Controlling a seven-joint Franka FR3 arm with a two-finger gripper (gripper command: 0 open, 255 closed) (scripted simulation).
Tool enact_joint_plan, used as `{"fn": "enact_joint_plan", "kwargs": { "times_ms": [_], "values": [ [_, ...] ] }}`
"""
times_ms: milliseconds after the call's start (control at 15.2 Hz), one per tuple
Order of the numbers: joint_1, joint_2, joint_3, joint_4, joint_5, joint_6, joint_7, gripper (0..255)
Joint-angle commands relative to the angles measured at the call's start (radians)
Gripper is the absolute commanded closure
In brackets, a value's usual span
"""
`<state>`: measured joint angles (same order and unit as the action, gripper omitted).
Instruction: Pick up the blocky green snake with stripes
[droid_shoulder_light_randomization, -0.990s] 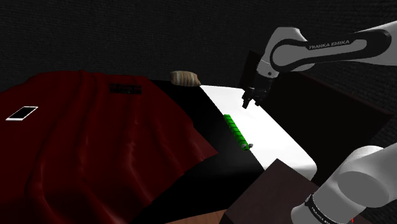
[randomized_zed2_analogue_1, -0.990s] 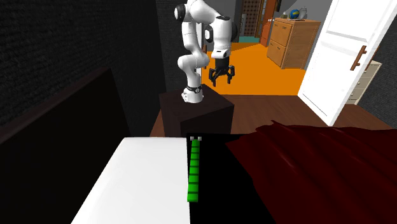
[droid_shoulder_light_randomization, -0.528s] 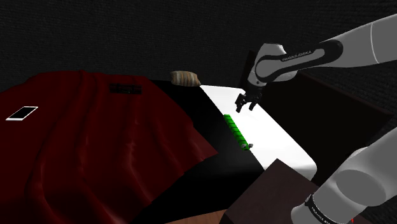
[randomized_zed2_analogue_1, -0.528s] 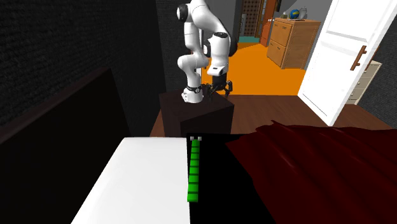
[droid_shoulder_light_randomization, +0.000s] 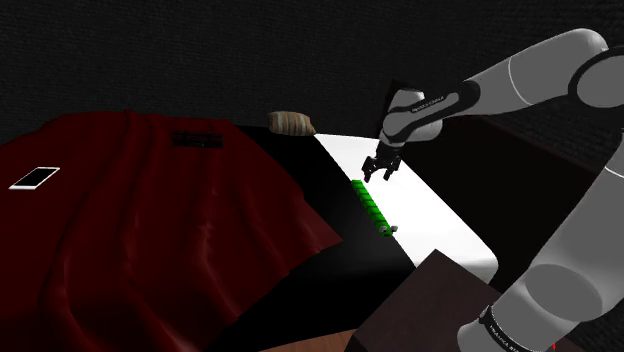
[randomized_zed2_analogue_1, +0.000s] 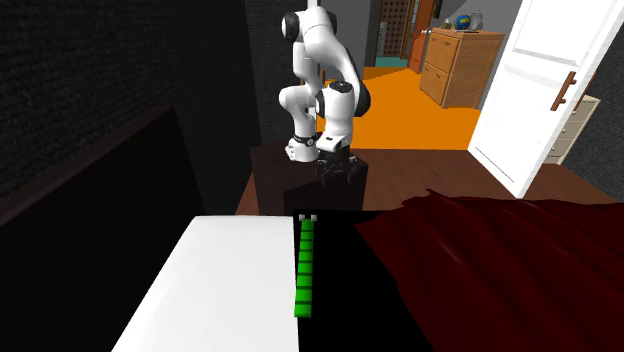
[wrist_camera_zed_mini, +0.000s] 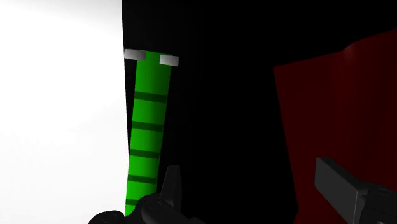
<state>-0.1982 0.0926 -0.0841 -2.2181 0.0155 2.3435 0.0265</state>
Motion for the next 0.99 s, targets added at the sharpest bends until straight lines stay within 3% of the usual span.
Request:
{"fn": "enact_joint_plan", "kwargs": {
  "times_ms": [0,924],
  "values": [
    [-0.014,0.073,-0.012,0.032,0.006,0.036,-0.007,0],
    [-0.122,0.569,-0.051,0.432,0.067,0.100,-0.021,0]
  ]
}}
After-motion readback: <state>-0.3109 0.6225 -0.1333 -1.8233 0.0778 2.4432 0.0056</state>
